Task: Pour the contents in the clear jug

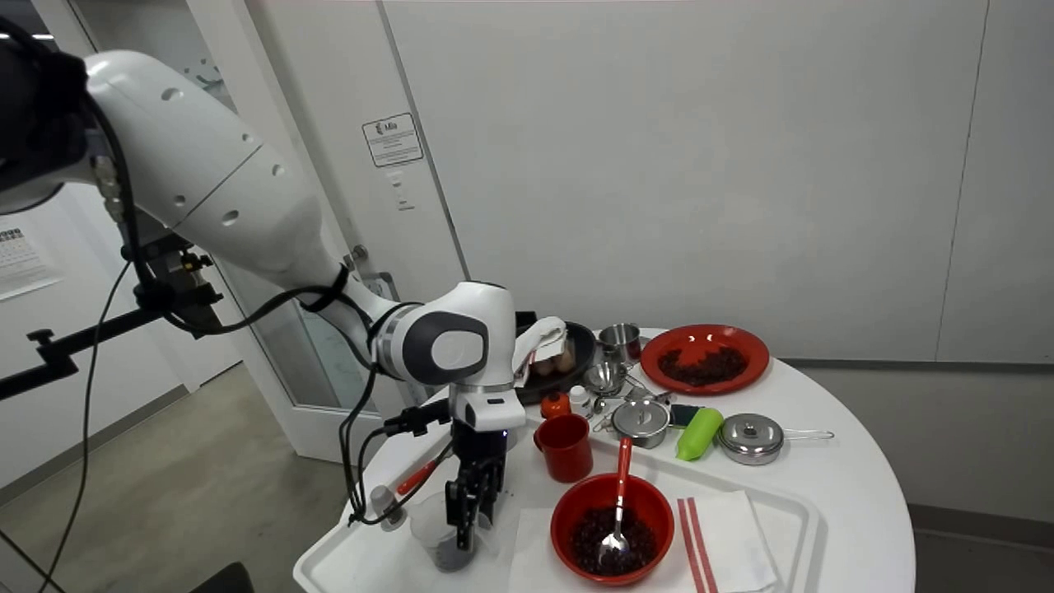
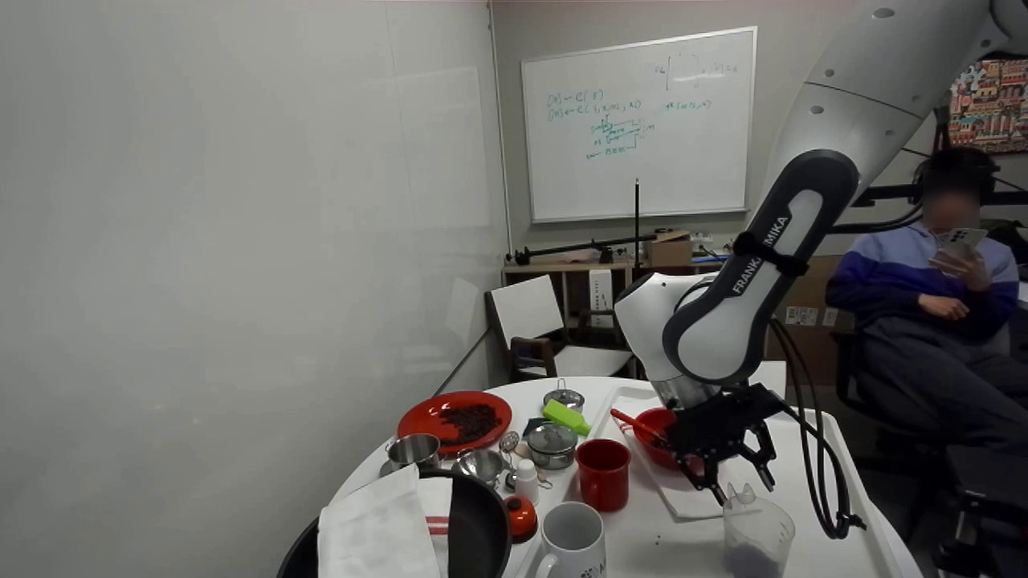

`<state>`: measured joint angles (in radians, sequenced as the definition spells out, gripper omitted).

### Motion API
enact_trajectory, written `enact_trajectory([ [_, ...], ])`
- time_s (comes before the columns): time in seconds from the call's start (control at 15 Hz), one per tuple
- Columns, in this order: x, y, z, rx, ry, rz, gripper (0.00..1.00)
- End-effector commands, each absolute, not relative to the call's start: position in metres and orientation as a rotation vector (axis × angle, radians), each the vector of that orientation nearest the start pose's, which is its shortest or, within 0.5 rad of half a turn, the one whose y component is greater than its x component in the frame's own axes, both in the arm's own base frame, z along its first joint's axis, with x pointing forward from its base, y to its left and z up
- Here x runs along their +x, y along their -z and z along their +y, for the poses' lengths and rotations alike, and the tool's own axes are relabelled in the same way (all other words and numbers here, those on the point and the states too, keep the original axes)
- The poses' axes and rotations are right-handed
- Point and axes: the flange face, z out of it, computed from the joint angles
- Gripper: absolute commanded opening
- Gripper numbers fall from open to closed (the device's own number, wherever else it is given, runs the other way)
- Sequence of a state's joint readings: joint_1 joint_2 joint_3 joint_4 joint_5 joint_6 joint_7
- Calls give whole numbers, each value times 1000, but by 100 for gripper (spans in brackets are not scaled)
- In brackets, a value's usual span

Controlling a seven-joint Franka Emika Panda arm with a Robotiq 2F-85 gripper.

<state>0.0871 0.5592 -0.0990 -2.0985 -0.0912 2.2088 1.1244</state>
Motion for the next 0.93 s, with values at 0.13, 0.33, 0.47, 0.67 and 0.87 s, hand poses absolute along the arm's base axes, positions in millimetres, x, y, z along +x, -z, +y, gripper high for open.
enact_trajectory([
  [0.13, 524, -126, -10, -2926, -613, 1715, 19],
  [0.33, 523, -127, -8, -2917, -620, 1716, 9],
  [0.47, 522, -128, -8, -2911, -622, 1715, 9],
  [0.67, 523, -141, -16, -2895, -595, 1746, 9],
  [0.87, 526, -162, -38, -2901, -554, 1819, 9],
])
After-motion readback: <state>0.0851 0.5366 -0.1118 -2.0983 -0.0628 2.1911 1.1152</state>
